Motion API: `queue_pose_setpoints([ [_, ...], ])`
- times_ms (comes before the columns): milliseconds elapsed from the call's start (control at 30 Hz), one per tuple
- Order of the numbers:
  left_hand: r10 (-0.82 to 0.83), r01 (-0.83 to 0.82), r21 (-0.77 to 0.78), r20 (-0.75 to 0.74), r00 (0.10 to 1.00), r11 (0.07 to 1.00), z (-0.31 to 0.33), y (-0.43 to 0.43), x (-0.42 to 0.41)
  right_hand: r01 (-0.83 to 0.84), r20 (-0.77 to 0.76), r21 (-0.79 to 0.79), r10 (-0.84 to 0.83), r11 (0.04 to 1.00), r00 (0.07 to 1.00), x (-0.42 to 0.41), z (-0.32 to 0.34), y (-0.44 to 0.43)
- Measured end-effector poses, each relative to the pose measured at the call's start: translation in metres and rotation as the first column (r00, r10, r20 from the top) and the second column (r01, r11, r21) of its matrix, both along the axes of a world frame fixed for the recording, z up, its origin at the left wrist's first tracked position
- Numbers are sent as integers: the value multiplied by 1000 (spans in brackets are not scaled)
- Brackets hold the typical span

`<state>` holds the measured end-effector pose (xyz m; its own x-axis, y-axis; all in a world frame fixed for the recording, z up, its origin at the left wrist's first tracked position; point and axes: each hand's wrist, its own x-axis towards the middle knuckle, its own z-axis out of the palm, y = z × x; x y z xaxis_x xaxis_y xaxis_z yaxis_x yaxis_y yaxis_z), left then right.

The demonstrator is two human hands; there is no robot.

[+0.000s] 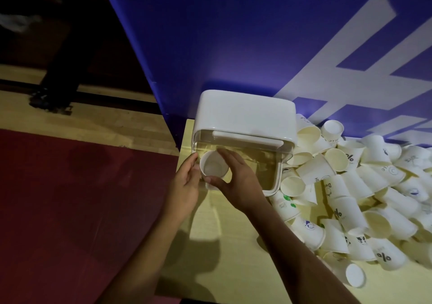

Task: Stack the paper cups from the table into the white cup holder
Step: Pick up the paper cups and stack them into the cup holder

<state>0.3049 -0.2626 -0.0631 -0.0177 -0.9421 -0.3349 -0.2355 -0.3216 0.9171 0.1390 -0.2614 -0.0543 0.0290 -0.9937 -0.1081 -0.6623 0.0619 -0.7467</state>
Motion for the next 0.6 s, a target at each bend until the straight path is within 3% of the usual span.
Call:
queue_pose_setpoints([
  [167,-69,70,-18,27,997,997,-7,-2,-5,-38,58,39,36,999,998,-3,-7,-1],
  [400,-48,48,2,-14,999,999,-6,0,-7,-68,76,85,62,994,995,-9,-3,-7],
  [533,40,-34,-55,101,994,998,10,8,-5,-27,132,97,15,995,991,-15,12,7],
  [600,112,-67,-199,222,969,978,29,19,-10,71,150,97,-85,993,985,-34,20,27],
])
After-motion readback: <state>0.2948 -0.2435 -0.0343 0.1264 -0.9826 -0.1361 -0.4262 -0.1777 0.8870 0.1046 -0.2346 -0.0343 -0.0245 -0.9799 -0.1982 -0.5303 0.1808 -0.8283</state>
